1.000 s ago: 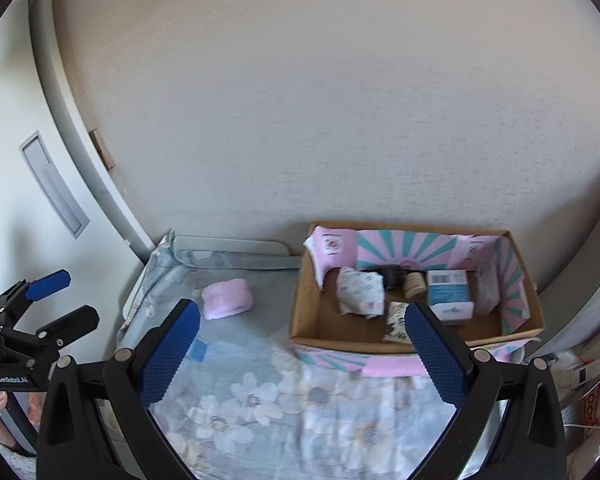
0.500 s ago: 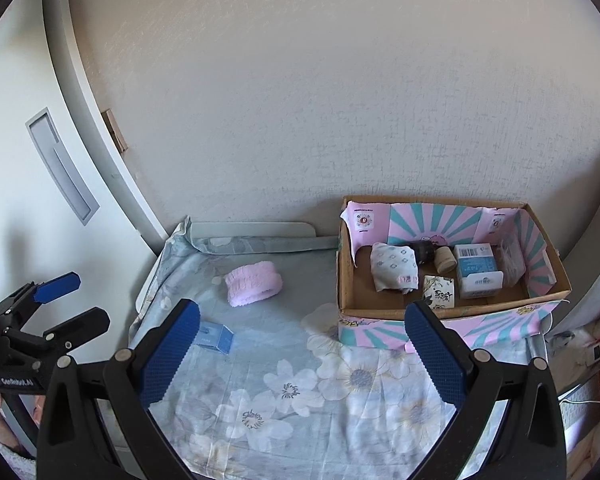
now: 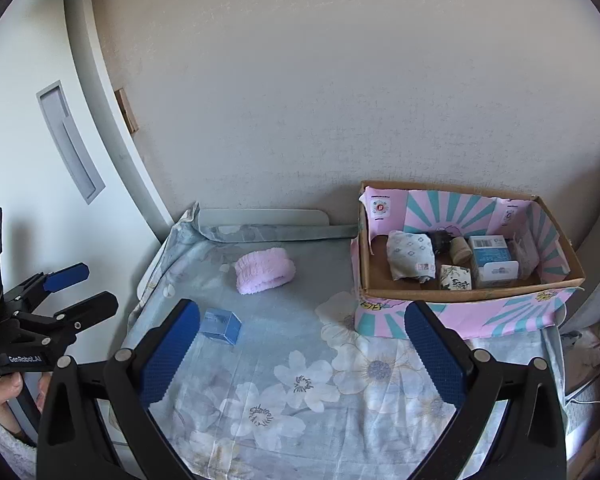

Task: Organize objects
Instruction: 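Withdraw both tools from the cardboard box back over the bed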

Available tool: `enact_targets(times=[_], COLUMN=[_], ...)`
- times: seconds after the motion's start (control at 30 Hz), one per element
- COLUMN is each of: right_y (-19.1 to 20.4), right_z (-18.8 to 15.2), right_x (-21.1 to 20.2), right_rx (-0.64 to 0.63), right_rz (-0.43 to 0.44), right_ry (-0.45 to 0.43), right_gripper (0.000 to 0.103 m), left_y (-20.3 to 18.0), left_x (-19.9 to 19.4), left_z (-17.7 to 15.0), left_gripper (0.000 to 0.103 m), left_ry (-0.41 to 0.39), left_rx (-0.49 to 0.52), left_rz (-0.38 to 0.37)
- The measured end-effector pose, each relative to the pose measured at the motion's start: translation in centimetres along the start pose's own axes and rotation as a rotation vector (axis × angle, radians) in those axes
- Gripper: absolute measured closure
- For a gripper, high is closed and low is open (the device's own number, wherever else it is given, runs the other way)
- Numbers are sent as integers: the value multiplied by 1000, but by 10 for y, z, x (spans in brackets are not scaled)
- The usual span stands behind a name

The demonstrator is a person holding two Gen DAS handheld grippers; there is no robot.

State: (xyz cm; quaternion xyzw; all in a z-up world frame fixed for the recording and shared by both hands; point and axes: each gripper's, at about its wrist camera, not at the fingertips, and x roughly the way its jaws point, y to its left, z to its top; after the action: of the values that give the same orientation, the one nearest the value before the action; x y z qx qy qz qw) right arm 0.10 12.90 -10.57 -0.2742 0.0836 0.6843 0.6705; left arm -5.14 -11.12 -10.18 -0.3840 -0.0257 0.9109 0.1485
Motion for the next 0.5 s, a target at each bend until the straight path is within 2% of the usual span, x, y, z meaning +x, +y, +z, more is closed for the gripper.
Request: enact_targets(times=[0.17, 0.33, 0.5], right_y=[4, 11, 22], right_z=[-16, -31, -23], right_x=[12, 37, 65], right_rx=[4, 6, -35], right_rz=[37, 78, 131], right_ry=[-8, 2, 13], right_gripper=[1, 1, 1], left_y=[3, 5, -2], left_x=[14, 41, 64], left_z=[-21, -40, -50], left_gripper=[0, 0, 0], left_ry=[3, 44, 46], left_rx=[16, 21, 43], left_rz=[-14, -41, -62])
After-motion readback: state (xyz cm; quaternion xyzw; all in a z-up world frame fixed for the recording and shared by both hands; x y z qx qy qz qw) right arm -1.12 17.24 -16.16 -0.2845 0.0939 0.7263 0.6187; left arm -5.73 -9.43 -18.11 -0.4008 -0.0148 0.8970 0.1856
